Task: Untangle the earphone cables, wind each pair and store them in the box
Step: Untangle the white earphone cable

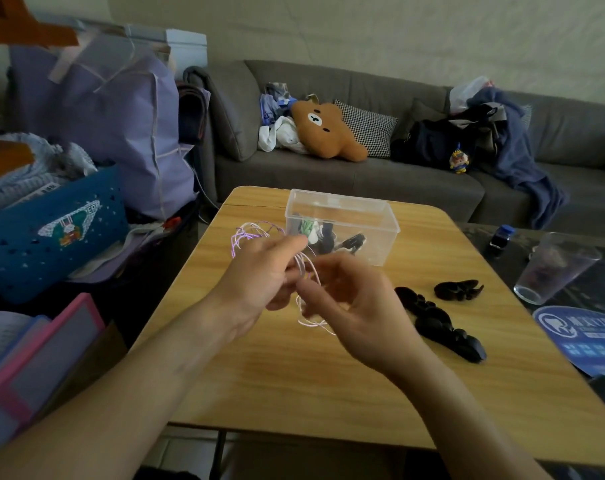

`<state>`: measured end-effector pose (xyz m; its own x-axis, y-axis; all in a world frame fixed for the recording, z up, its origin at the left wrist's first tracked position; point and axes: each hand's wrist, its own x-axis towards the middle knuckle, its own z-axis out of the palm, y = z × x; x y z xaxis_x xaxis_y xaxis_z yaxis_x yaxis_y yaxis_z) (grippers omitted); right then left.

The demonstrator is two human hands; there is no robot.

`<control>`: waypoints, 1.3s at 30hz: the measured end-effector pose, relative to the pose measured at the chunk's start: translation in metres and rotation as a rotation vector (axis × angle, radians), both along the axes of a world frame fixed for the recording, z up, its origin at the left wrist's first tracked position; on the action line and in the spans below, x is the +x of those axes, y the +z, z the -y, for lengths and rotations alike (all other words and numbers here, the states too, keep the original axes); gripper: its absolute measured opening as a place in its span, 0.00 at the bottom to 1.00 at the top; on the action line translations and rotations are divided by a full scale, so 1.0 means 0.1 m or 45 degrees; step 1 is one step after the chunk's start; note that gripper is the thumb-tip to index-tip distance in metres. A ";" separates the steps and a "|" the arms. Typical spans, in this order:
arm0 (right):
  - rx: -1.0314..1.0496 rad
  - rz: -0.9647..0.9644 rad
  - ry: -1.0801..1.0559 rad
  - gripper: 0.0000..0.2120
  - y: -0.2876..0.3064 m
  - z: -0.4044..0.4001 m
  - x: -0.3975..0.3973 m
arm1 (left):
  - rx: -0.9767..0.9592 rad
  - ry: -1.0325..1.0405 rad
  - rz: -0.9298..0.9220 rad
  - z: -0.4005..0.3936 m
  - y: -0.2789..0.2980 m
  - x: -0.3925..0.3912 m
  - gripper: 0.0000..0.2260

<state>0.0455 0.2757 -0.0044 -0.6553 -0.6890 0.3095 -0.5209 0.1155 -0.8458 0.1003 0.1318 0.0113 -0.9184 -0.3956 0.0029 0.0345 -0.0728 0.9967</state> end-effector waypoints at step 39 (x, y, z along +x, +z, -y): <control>-0.060 0.244 -0.075 0.08 0.20 -0.46 -0.39 | -0.560 -0.143 -0.072 0.13 -0.01 0.06 0.18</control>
